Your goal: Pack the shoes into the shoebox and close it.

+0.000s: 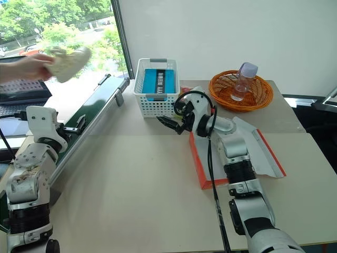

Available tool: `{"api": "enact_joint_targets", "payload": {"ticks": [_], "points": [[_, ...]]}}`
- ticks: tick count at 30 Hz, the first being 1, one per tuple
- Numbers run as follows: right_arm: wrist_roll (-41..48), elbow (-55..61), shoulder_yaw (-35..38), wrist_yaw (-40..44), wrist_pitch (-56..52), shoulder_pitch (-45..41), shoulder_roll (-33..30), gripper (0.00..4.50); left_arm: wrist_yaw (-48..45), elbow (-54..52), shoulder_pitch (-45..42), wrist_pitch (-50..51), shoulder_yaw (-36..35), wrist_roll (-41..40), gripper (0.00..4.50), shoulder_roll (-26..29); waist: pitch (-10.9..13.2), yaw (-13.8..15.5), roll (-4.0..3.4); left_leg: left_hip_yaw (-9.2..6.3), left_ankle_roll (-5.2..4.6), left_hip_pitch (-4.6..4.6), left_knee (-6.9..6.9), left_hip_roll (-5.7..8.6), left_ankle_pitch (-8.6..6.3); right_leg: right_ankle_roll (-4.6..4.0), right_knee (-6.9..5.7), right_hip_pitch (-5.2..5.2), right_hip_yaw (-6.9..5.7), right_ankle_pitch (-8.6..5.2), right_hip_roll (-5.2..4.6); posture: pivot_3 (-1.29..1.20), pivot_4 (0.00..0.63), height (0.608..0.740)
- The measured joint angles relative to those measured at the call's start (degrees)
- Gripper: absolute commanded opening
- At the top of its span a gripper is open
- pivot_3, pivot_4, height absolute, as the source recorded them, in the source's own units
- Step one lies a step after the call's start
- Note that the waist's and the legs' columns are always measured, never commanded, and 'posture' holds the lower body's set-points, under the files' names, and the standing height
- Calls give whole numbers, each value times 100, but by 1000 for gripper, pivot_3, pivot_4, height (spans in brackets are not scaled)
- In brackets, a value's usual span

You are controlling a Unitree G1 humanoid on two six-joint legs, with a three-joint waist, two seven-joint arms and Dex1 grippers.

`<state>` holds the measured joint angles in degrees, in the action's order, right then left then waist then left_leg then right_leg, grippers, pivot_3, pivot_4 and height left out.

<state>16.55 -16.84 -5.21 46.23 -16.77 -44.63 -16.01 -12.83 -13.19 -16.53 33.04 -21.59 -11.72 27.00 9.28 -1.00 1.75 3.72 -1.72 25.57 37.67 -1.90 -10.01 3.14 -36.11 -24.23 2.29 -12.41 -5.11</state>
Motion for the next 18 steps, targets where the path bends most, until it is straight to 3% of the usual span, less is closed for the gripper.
{"api": "enact_joint_targets", "payload": {"ticks": [10,18], "points": [[-94,178,-136,217,0,72,77,4450,-128,16,-244,177,-23,-418,4500,51,0,10,0,1,4,1,-1,0,-2,-1,0,-2,-3,0,-1,0,150,740],[-247,567,-229,60,-132,136,52,4450,-423,1070,-1097,185,433,-357,4500,443,0,-18,0,6,6,0,-8,0,-1,-2,1,-7,-4,-1,2,0,150,740]]}}
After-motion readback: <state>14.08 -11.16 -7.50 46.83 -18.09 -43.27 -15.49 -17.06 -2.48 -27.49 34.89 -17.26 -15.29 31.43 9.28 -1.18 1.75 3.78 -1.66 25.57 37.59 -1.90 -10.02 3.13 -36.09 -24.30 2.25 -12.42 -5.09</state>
